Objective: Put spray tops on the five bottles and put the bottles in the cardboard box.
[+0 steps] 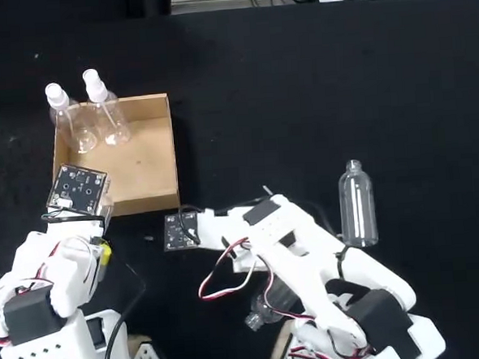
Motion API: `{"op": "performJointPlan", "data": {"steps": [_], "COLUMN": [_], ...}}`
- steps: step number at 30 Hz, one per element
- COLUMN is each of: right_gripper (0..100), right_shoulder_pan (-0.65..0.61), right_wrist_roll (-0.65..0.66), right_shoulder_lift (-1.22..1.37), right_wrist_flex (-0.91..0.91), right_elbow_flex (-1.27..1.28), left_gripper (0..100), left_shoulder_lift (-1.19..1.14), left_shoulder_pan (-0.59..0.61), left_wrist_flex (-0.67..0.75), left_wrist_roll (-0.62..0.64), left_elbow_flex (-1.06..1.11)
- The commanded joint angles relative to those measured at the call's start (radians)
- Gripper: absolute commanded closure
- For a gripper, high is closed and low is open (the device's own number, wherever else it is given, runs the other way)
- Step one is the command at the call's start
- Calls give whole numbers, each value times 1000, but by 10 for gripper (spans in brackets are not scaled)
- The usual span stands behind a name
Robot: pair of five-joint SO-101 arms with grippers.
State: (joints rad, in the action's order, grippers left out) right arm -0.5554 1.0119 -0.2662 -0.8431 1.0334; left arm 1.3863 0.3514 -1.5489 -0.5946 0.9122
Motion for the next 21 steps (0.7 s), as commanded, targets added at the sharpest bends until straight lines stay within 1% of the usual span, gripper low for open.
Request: {"op": "performJointPlan", "data": {"steps": [1, 4, 5, 7, 8, 9, 10, 12, 14, 17, 21], "right_gripper": [822, 830, 855, 960, 995, 971, 968, 989, 988, 988, 988], "right_shoulder_pan": [43, 43, 44, 46, 49, 63, 83, 121, 152, 164, 173], "right_wrist_roll": [17, 72, 77, 74, 64, 34, -14, -101, -164, -264, -400], "right_shoulder_lift": [-16, -16, -18, -24, -25, -25, -25, -44, -87, -193, -361], "right_wrist_flex": [-15, -15, -15, -15, -15, -15, -15, -21, -86, -215, -328], "right_elbow_flex": [15, 24, 27, 25, 15, -1, -25, -85, -150, -263, -430], "left_gripper": [927, 927, 927, 927, 927, 927, 927, 927, 927, 927, 927], "left_shoulder_lift": [-5, -3, -2, -2, -2, -2, 2, 2, 3, 3, 3], "left_shoulder_pan": [2, 2, 2, 2, 2, 2, 2, 2, 2, -1, -97], "left_wrist_flex": [-3, -5, -5, -5, -5, -3, -2, -3, 0, 5, 5], "left_wrist_roll": [3, 3, 3, 3, 3, 5, 8, 9, 9, 9, 18], "left_elbow_flex": [-16, -13, -13, -12, -12, -12, -12, -19, -21, -21, -21]}}
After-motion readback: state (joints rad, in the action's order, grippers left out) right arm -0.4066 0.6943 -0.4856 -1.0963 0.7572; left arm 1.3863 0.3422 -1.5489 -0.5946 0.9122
